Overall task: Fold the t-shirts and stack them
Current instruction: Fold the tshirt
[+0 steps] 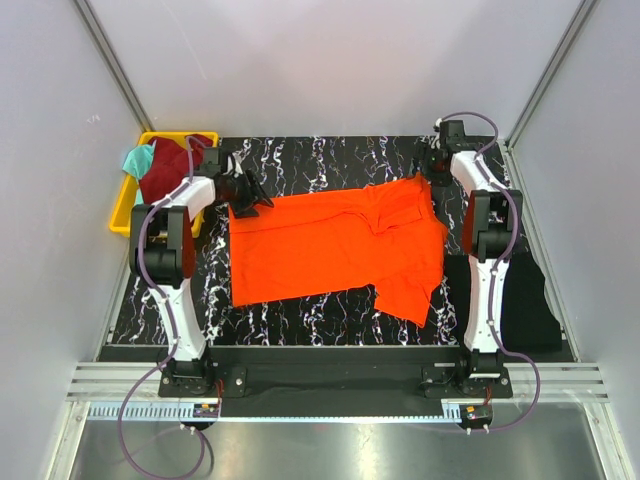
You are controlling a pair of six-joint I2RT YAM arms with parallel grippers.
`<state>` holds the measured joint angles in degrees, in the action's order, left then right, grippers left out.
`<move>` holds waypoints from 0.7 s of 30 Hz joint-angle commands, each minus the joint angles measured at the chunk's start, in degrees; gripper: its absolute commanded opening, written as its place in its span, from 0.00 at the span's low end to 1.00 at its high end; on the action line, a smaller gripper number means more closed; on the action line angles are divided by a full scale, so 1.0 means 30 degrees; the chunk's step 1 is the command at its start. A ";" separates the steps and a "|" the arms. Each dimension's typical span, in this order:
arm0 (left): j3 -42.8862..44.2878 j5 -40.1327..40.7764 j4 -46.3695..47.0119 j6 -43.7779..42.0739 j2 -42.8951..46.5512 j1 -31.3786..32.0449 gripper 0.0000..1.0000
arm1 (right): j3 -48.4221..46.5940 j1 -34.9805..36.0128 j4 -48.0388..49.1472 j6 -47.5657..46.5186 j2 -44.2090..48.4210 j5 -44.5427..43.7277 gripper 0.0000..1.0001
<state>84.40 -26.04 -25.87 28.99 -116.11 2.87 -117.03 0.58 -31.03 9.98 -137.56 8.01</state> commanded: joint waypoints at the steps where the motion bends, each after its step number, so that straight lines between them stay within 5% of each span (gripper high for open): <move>1: 0.0109 0.0243 0.0917 0.0150 0.0121 -0.0401 0.61 | -0.1241 -0.0105 -0.0380 -0.0134 -0.0523 0.0404 0.85; 11: -0.0155 0.0009 0.0975 0.0325 -0.0991 -0.0929 0.61 | -0.2472 -0.0690 -0.1874 0.0247 -0.1636 -0.0442 0.69; 15: 0.0021 -0.0166 0.1297 0.0647 -0.1636 -0.1543 0.61 | -0.4197 -0.0896 -0.2663 0.0951 -0.2661 -0.0241 0.43; 16: 0.0137 -0.0225 0.1327 0.0706 -0.1782 -0.1660 0.61 | -0.4637 -0.0925 -0.3072 0.1154 -0.2895 -0.0181 0.27; 19: 0.0371 -0.0343 0.1503 0.0795 -0.2193 -0.1866 0.61 | -0.5811 -0.0984 -0.3339 0.2117 -0.3570 -0.0530 0.11; 21: 0.0868 -0.0167 0.1533 0.0853 -0.2513 -0.2012 0.62 | -0.6659 -0.1013 -0.3281 0.2648 -0.3980 -0.0707 0.10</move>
<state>84.66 -28.23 -22.87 31.62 -121.16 -2.09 -132.42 -2.26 -39.79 14.81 -147.83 8.10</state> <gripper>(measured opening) 0.613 0.127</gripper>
